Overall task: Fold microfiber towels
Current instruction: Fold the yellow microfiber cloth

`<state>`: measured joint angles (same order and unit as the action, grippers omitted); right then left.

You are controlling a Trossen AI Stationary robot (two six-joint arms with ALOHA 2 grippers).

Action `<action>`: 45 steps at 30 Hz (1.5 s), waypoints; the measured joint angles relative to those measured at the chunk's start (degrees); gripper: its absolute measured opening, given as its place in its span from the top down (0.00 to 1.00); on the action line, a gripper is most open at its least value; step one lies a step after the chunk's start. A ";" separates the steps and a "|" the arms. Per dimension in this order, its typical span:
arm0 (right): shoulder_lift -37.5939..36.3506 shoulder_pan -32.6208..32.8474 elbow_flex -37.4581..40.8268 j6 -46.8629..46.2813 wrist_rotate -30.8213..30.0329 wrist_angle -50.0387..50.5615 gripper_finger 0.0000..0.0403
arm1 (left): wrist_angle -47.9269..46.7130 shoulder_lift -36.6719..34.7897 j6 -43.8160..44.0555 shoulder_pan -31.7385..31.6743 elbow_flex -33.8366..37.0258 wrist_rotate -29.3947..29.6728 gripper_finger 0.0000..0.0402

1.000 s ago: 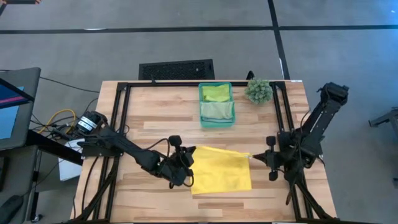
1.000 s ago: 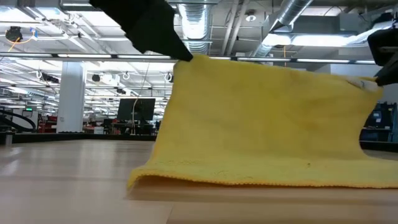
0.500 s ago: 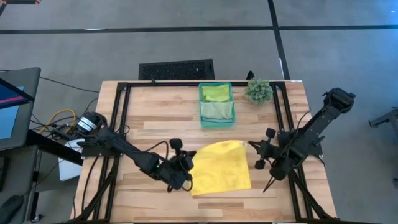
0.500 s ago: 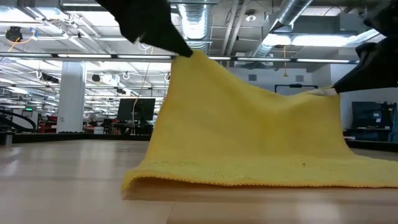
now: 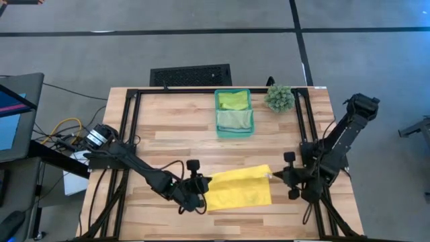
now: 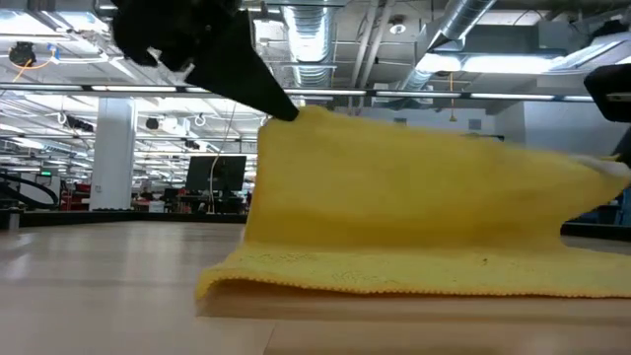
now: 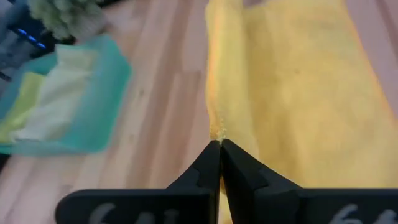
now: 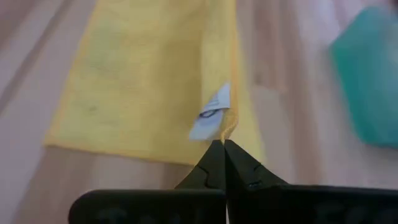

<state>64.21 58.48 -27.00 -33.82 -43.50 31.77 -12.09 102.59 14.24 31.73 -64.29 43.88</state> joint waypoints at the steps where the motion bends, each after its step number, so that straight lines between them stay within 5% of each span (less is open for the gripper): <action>1: 0.32 0.14 0.00 -0.04 0.87 -0.84 0.98 | 0.98 0.68 0.43 0.31 -0.01 -0.16 1.00; 10: 6.16 -0.11 -0.09 4.60 11.45 -10.77 0.98 | 4.11 3.62 -0.69 1.29 -0.52 -4.61 1.00; 24: 9.40 0.74 -2.19 6.64 13.61 -15.20 0.98 | 2.43 5.76 -1.42 5.17 -5.27 -0.96 1.00; 28: 11.17 -0.83 -2.16 5.88 6.11 -14.26 0.98 | -4.34 6.71 2.49 5.79 -4.93 12.42 1.00; 34: 10.21 -5.57 -2.14 -5.65 -18.33 -6.31 0.98 | -12.70 6.68 7.58 3.87 -4.94 30.32 1.00; 38: 9.68 -6.90 -2.14 -2.05 -21.05 -8.07 0.98 | -12.88 6.68 5.19 1.81 -4.94 36.15 1.00; 41: 9.97 -7.44 -2.14 0.46 -16.28 -8.23 0.98 | -12.94 6.68 4.93 0.51 -4.94 34.31 1.00; 45: 11.15 -6.32 -1.75 0.84 -13.03 -8.04 0.98 | -12.78 7.03 5.41 -0.03 -4.94 21.86 1.00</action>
<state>75.36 52.16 -28.75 -32.98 -56.53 23.73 -24.88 109.62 19.65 31.70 -69.23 65.75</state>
